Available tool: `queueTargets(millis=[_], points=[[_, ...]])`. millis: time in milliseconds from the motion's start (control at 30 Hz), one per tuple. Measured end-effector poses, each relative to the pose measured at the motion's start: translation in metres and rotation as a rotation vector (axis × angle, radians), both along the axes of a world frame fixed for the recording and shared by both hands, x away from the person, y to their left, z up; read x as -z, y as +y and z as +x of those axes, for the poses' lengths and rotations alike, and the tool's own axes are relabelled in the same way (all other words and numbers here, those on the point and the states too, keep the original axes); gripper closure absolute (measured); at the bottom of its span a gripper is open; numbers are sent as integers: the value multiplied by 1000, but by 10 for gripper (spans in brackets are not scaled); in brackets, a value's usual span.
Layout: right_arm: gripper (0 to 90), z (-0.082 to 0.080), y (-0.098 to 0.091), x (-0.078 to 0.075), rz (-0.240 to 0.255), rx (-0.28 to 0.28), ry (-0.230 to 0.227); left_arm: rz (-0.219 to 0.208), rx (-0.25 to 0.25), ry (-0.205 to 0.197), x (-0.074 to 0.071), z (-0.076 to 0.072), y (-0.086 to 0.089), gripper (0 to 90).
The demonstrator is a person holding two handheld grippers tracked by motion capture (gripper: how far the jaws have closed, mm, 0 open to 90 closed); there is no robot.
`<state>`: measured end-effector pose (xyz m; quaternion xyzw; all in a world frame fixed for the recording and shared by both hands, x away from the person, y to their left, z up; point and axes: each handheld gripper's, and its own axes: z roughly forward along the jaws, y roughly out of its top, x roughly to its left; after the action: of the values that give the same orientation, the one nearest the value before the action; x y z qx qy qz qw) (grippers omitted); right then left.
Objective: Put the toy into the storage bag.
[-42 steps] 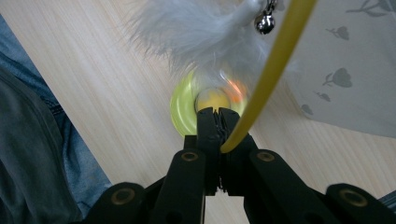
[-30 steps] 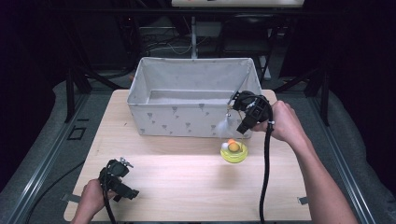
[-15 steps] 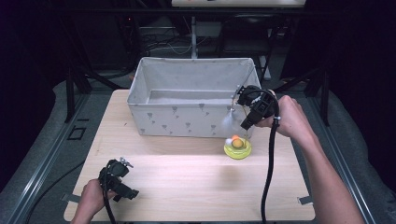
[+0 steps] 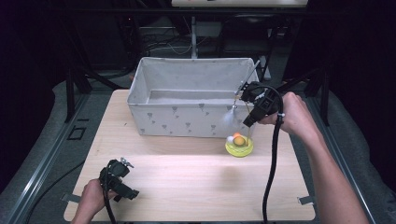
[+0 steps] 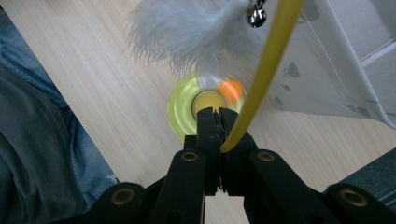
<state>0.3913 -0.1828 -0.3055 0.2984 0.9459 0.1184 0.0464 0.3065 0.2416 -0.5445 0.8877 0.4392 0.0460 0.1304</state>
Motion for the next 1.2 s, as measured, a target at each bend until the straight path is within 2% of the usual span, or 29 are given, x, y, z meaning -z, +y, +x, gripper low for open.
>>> queueTargets(millis=[33,400,833,1200], points=[[884,0,-1,1,18,9,4,0,-1,0,0,0,0,3],[883,3,-3,-10,8,-1,7,-2,-5,3,0,0,0,3],[884,2,-6,-25,33,2,-11,2,0,2,1,0,0,3],[884,1,-10,-40,36,-2,-17,7,1,4,1,0,0,4]])
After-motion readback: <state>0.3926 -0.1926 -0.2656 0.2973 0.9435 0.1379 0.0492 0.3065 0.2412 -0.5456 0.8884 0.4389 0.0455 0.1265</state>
